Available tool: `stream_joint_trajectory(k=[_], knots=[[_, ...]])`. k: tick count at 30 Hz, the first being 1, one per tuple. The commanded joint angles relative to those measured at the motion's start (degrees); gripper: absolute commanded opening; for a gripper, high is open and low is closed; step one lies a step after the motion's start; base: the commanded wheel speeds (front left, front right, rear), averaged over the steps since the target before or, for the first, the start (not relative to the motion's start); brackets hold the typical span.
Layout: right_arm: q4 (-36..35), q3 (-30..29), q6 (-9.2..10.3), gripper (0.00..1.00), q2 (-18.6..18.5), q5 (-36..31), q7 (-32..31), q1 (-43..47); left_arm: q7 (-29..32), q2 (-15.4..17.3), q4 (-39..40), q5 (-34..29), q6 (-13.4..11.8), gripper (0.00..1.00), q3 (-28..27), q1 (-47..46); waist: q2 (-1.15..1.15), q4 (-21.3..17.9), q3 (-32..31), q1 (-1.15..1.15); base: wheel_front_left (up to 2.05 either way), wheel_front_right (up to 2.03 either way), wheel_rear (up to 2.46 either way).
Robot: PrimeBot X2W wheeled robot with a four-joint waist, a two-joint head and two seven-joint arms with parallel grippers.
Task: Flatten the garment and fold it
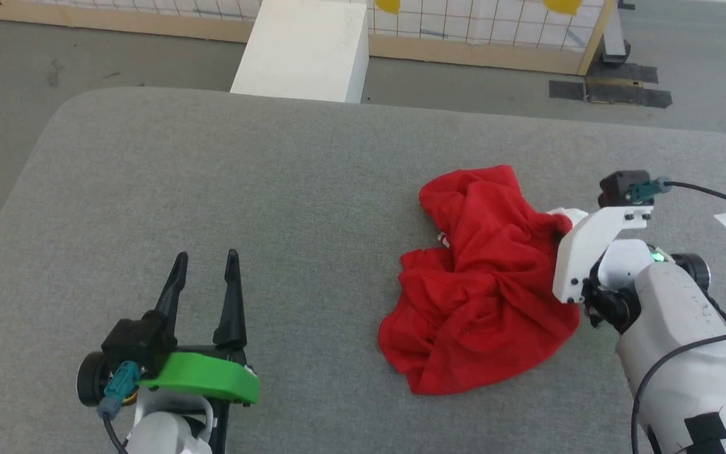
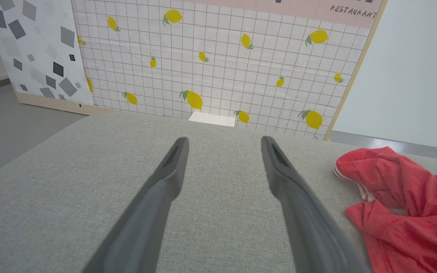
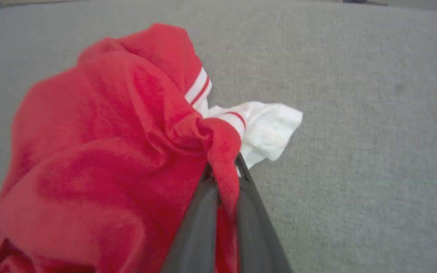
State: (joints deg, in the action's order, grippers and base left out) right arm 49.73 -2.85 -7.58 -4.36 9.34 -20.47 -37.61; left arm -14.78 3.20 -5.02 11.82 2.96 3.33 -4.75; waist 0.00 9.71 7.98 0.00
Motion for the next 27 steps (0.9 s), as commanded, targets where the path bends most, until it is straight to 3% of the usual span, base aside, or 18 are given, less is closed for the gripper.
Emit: stream_joint_trajectory(k=[1, 7, 11, 17, 24, 26, 27], knots=[[-1.95, 0.65, 0.09, 0.0, 0.08, 0.74, 2.33, 0.78, -0.21, -0.3, -0.15, -0.6, 0.06, 1.0, -0.18, 0.18, 0.0, -1.01, -1.45, 0.0, 0.0, 0.0, 0.0], [-16.88, 6.76, 0.09, 0.0, 0.8, 5.5, 10.19, 7.26, -0.21, -0.31, -0.69, -1.1, 0.18, 1.0, -0.42, 1.8, 0.0, -3.47, -4.47, 0.0, 0.0, 0.0, 0.0], [-31.82, 14.41, 0.09, 0.0, -1.09, 8.44, 9.39, 15.96, -0.21, -0.32, -0.65, -1.41, 0.32, 1.0, -0.63, 2.85, 0.0, -5.39, -5.93, 0.0, 0.0, 0.0, 0.0], [-47.64, 16.02, 0.09, 0.0, -5.1, 9.78, -3.6, 32.87, -0.21, -0.32, -0.97, -1.75, 0.82, 1.0, -0.77, 3.43, 0.0, -7.14, -7.1, 0.0, 0.0, 0.0, 0.0], [-53.15, 7.27, 0.09, 0.0, -1.61, 7.1, -18.48, 47.79, -0.22, -0.32, -1.02, -1.77, 1.07, 1.0, -0.8, 3.75, 0.0, -8.71, -6.49, 0.0, 0.0, 0.0, 0.0], [-54.11, 4.66, 0.09, 0.97, -0.43, 5.36, -19.8, 49.13, -0.22, -0.32, -1.01, -1.8, 1.1, 1.0, -0.88, 3.53, 0.0, -9.08, -6.05, 0.0, 0.0, 0.0, 0.0], [-54.65, 3.24, 0.09, 1.0, 0.09, 4.25, -19.81, 49.45, -0.22, -0.32, -1.02, -1.81, 1.11, 1.0, -0.89, 3.33, 0.0, -9.2, -5.86, 0.0, 0.0, 0.0, 0.0]])
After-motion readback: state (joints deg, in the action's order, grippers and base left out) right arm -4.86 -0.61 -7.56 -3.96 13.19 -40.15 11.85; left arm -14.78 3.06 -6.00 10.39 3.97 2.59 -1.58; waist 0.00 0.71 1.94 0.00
